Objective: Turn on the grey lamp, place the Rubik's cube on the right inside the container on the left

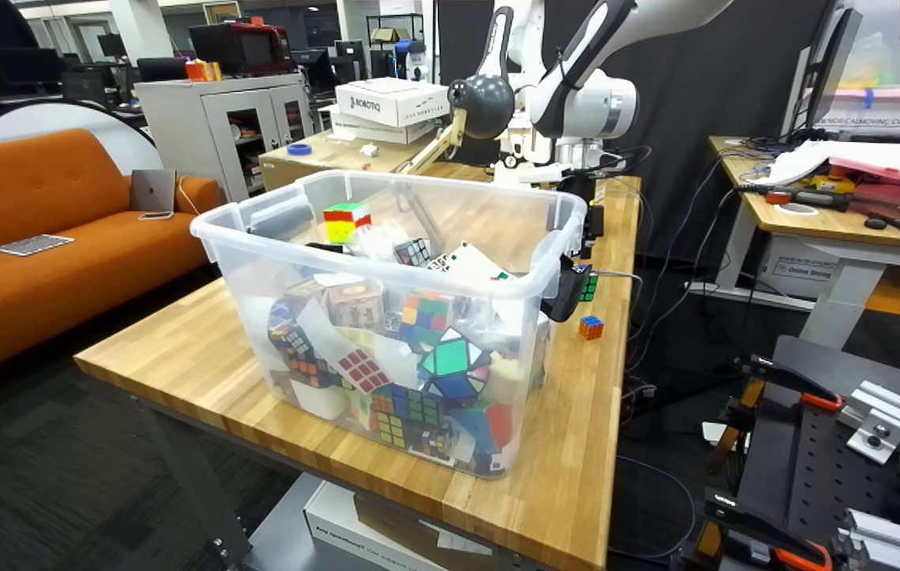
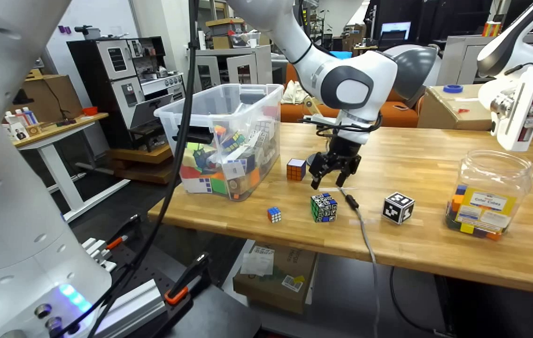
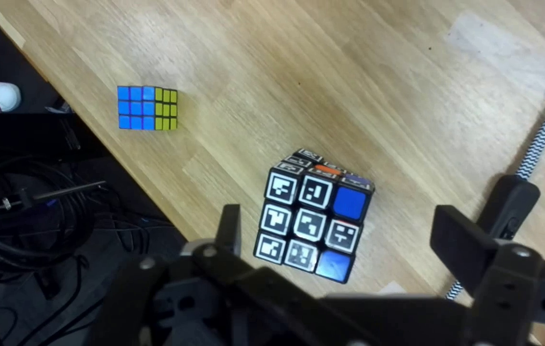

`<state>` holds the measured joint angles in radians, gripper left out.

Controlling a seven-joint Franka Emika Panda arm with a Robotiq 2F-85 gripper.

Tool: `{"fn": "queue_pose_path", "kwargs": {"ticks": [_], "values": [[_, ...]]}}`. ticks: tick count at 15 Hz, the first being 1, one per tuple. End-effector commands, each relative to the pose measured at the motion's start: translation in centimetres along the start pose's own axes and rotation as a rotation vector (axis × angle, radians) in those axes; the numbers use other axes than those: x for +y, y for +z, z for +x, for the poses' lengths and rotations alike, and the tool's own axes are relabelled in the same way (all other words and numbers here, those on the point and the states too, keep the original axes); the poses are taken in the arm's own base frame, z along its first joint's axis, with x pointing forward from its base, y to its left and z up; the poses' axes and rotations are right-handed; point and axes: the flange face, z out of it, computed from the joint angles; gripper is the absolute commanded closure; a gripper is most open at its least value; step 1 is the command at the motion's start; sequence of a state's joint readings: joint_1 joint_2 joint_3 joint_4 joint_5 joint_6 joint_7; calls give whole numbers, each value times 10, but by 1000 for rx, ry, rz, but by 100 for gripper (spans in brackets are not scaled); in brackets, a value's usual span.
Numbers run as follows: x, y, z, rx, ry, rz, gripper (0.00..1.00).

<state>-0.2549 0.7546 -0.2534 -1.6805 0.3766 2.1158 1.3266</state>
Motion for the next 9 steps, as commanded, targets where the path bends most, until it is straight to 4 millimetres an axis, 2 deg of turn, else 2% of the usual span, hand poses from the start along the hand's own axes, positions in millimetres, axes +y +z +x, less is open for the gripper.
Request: {"fn": "queue_pose_path", "kwargs": {"ticks": [1, 5, 9], "values": [[0, -1, 2, -44, 48, -21, 0], [-6, 8, 9, 0, 64, 11, 0], [-8, 29, 15, 20, 61, 1, 0]]}}
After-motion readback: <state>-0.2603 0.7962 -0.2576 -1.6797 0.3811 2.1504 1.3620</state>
